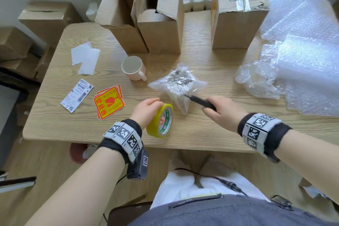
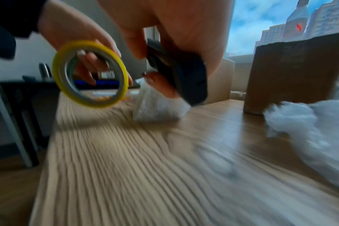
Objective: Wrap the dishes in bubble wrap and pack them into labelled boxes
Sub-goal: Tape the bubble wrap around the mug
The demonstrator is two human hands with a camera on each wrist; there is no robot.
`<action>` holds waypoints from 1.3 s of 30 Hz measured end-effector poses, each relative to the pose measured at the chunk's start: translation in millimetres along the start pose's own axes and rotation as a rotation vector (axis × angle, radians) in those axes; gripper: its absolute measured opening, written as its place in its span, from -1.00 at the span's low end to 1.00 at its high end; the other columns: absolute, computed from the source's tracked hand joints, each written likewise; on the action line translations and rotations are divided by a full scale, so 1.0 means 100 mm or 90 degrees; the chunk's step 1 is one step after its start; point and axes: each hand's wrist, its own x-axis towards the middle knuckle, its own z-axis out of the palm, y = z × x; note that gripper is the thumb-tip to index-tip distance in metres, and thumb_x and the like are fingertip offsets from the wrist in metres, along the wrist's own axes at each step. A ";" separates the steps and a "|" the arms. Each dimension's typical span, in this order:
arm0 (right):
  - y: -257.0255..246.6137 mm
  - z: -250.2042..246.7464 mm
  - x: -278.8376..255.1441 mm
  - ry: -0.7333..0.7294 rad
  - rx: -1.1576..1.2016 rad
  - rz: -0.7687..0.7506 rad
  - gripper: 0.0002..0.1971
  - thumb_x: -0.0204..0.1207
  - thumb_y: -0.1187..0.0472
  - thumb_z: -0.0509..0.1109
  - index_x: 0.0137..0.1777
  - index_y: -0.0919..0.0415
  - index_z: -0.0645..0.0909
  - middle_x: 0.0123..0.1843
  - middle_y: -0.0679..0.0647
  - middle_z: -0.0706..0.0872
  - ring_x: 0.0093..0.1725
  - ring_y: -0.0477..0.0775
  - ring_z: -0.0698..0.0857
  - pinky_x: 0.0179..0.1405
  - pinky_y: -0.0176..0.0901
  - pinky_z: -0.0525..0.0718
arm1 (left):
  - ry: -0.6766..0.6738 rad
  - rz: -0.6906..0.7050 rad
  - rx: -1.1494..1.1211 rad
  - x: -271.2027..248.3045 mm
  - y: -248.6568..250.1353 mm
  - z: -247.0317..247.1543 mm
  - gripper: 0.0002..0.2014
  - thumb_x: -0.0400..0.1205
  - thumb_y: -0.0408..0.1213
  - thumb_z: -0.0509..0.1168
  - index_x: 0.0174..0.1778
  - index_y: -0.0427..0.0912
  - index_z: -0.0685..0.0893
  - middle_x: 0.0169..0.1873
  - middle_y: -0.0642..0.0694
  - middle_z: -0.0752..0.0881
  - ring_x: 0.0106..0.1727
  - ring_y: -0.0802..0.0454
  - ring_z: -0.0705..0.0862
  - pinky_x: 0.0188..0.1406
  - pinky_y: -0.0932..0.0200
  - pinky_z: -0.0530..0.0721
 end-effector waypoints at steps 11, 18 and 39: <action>-0.52 0.18 0.37 -0.075 -0.080 0.086 -0.81 0.65 0.02 0.14 0.18 0.02 0.46 -0.08 0.08 0.64 -0.09 0.19 0.63 -0.09 0.05 0.66 | -0.136 -0.083 -0.061 0.20 -0.03 -0.21 -0.66 0.70 -0.22 0.22 0.38 -0.20 0.52 -0.60 -0.19 0.67 -0.65 0.00 0.59 -0.53 0.21 0.65; -0.62 0.17 0.35 -0.085 -0.062 0.135 -0.77 0.62 0.07 0.13 0.23 -0.05 0.48 -0.03 0.06 0.67 -0.06 0.16 0.65 -0.09 0.02 0.66 | -0.223 -0.105 -0.063 0.25 0.03 -0.22 -0.75 0.69 -0.34 0.11 0.28 -0.20 0.43 -0.39 -0.32 0.65 -0.61 -0.07 0.64 -0.44 0.08 0.70; -0.77 0.15 0.43 -0.109 -0.262 0.191 -0.80 0.69 0.03 0.04 0.18 0.02 0.43 -0.17 0.03 0.59 -0.23 0.14 0.54 -0.32 -0.11 0.47 | -0.130 0.186 0.119 0.18 0.02 -0.38 -0.87 0.67 -0.23 0.18 -0.19 0.01 0.54 -0.23 -0.08 0.65 -0.66 0.08 0.65 -0.61 0.33 0.51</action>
